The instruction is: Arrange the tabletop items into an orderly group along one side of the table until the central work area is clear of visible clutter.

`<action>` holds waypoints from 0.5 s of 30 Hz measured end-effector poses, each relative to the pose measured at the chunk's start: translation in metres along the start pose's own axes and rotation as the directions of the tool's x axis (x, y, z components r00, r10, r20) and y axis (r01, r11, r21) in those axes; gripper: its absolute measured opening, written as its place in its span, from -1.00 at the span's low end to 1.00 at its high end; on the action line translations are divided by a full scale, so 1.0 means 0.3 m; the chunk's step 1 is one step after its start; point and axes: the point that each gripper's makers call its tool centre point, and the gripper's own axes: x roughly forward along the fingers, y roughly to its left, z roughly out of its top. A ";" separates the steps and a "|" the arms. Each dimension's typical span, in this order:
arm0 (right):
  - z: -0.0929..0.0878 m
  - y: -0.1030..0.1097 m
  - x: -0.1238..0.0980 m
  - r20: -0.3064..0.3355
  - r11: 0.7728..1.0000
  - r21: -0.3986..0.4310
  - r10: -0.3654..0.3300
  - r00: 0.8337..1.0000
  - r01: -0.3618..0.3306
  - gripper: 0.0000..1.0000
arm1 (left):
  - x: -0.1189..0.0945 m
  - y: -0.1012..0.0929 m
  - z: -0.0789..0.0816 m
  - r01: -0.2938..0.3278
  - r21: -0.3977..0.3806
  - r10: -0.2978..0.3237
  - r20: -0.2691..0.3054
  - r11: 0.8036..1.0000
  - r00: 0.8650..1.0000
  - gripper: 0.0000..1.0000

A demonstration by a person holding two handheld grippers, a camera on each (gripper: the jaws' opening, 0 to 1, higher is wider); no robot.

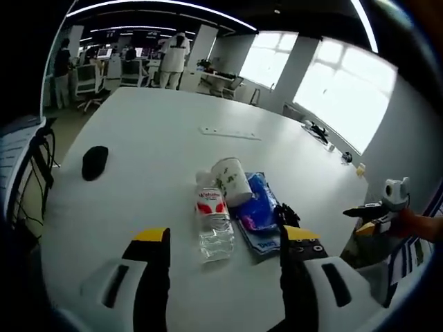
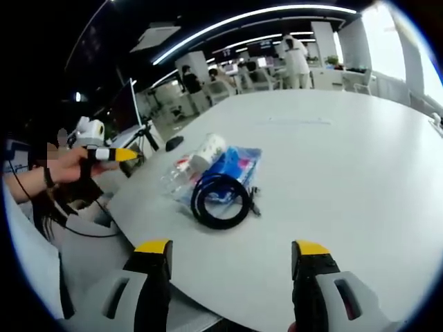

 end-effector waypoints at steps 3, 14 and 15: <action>0.004 -0.005 0.002 0.002 1.000 0.004 -0.002 1.000 0.002 0.42 | 0.016 0.000 0.004 0.000 -0.019 0.000 -0.003 1.000 1.000 0.28; 0.005 -0.013 0.009 0.000 1.000 0.011 -0.002 1.000 0.002 0.42 | 0.092 0.007 0.016 -0.019 -0.073 0.017 -0.031 0.997 0.999 0.22; 0.005 -0.013 0.010 0.000 1.000 0.012 -0.002 1.000 0.002 0.42 | 0.101 0.006 0.019 -0.020 -0.079 0.017 -0.032 0.997 0.999 0.22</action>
